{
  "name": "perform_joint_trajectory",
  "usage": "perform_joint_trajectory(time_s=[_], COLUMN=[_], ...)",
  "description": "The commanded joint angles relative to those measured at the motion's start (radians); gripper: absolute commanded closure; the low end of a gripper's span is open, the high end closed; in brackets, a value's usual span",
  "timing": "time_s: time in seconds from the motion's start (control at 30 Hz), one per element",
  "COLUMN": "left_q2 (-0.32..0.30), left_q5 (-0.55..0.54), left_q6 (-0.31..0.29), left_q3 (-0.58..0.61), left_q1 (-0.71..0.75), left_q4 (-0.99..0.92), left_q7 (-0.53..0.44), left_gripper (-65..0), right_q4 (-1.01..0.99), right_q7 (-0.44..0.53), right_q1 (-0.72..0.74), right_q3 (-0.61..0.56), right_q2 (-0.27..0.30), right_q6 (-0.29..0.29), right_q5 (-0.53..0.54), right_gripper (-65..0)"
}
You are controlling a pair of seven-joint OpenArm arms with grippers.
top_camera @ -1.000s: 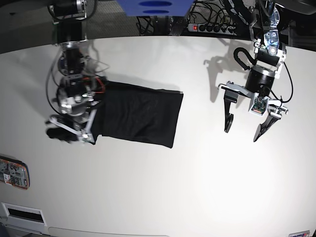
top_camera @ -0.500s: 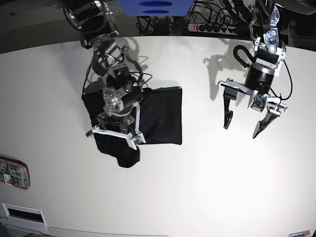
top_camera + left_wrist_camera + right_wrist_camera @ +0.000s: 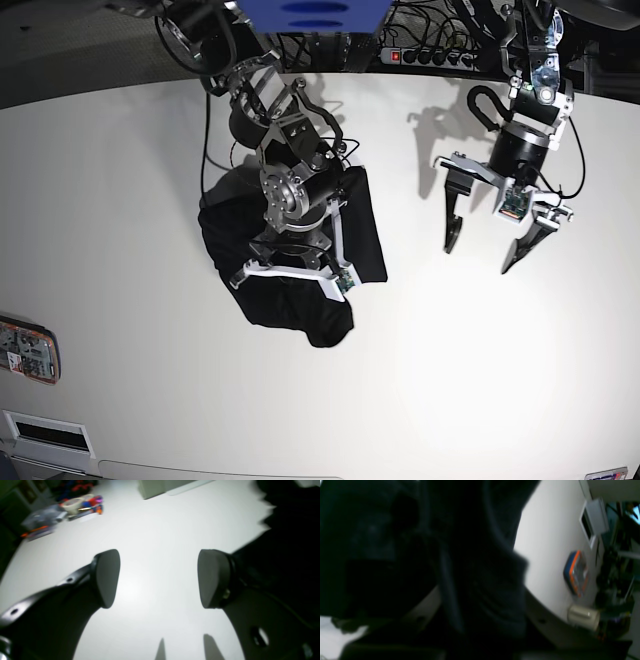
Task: Fold the T-shirt properly
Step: 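Fold the held end over onto the shirt with the right gripper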
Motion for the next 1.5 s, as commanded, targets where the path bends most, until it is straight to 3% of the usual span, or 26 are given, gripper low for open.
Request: perform_joint_trajectory(time_s=[0.0, 0.07, 0.23, 0.33, 0.6, 0.7, 0.9, 1.03, 1.17, 1.27, 1.47], left_q2=[-0.009, -0.009, -0.009, -0.009, -0.023, -0.023, -0.023, -0.023, -0.043, -0.043, -0.043], left_q5=[-0.011, -0.011, -0.011, -0.013, -0.013, -0.013, -0.013, -0.013, -0.013, -0.013, -0.013], left_q6=[0.011, 0.011, 0.011, 0.011, 0.011, 0.011, 0.011, 0.011, 0.011, 0.011, 0.011], left_q3=[-0.003, -0.003, -0.005, -0.008, -0.046, -0.073, -0.071, -0.071, -0.069, -0.073, -0.073], left_q1=[-0.005, -0.005, -0.005, -0.002, 0.050, 0.053, 0.052, 0.050, 0.050, 0.050, 0.050], left_q4=[0.016, 0.016, 0.016, 0.020, 0.022, 0.022, 0.019, 0.019, 0.019, 0.019, 0.017], left_q7=[-0.029, -0.029, -0.031, -0.034, -0.144, -0.141, -0.140, -0.140, -0.140, -0.140, -0.140], left_gripper=[-45.6, -45.6, -45.6, -45.6, -45.6, -45.6, -45.6, -45.6, -45.6, -45.6, -45.6], right_q4=[0.017, 0.000, -0.131, -0.213, -0.401, -0.408, -0.353, -0.310, -0.221, -0.138, -0.092], right_q7=[0.033, 0.059, 0.142, 0.186, 0.298, 0.305, 0.303, 0.305, 0.305, 0.314, 0.351], right_q1=[0.019, 0.017, 0.016, 0.016, 0.008, -0.024, -0.029, -0.029, -0.029, -0.029, -0.032], right_q3=[-0.010, -0.045, -0.177, -0.222, -0.225, -0.225, -0.231, -0.266, -0.306, -0.309, -0.271], right_q2=[-0.012, -0.012, -0.012, -0.012, -0.012, -0.012, -0.007, -0.007, -0.007, -0.007, -0.006], right_q6=[-0.008, -0.020, -0.213, -0.284, -0.290, -0.288, -0.285, -0.285, -0.284, -0.285, -0.287], right_q5=[-0.015, -0.015, -0.012, -0.009, -0.006, 0.065, 0.250, 0.327, 0.425, 0.502, 0.490], right_gripper=[0.0, 0.0, 0.0, 0.0, 0.0, -0.8, -41.5, -57.7, -63.6, -64.0, -64.0])
